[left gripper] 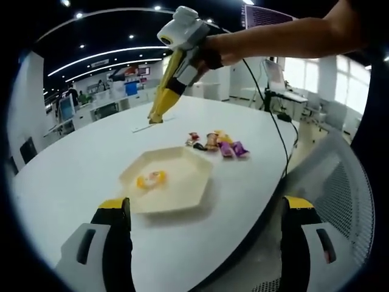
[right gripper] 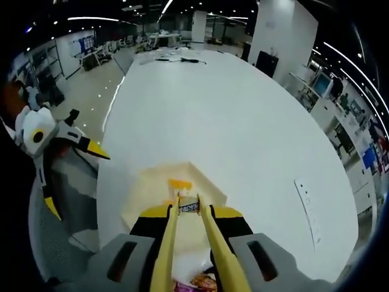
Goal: Place the target food into the container with the food tongs after gripping and lifting it, then release it inside without dropping or visibly crushing the food.
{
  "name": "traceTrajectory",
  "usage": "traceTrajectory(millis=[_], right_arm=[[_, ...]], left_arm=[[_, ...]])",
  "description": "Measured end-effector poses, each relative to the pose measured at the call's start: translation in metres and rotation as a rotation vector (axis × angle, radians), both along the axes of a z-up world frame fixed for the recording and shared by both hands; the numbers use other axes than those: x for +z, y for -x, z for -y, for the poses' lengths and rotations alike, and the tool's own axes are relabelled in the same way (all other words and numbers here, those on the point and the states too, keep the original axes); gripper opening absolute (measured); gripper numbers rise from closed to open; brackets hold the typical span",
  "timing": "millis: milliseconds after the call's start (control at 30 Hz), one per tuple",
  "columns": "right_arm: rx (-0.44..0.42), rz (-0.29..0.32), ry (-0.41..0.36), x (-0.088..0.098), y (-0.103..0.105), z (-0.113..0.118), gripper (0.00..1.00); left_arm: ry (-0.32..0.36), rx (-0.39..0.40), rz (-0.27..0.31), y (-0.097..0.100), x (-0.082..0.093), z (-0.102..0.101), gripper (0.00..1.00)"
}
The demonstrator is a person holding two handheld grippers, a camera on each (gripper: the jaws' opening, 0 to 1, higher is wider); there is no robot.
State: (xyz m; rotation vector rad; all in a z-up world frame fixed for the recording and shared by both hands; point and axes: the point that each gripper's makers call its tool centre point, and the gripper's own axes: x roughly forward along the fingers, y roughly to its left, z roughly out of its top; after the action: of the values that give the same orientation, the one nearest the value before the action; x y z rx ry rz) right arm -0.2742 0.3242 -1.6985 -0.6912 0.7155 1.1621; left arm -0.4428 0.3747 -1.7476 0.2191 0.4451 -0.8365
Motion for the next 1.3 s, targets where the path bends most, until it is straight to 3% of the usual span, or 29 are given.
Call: traceTrajectory(millis=[267, 667, 1300], right_arm=[[0.037, 0.003, 0.017, -0.002, 0.000, -0.004, 0.25], [0.042, 0.031, -0.021, 0.014, -0.006, 0.002, 0.27], [0.000, 0.035, 0.027, 0.011, -0.019, 0.071, 0.27]], left_arm=[[0.008, 0.027, 0.018, -0.005, 0.003, -0.004, 0.99], [-0.005, 0.033, 0.020, -0.006, 0.002, -0.005, 0.99], [-0.007, 0.027, 0.025, -0.006, 0.002, -0.003, 0.99]])
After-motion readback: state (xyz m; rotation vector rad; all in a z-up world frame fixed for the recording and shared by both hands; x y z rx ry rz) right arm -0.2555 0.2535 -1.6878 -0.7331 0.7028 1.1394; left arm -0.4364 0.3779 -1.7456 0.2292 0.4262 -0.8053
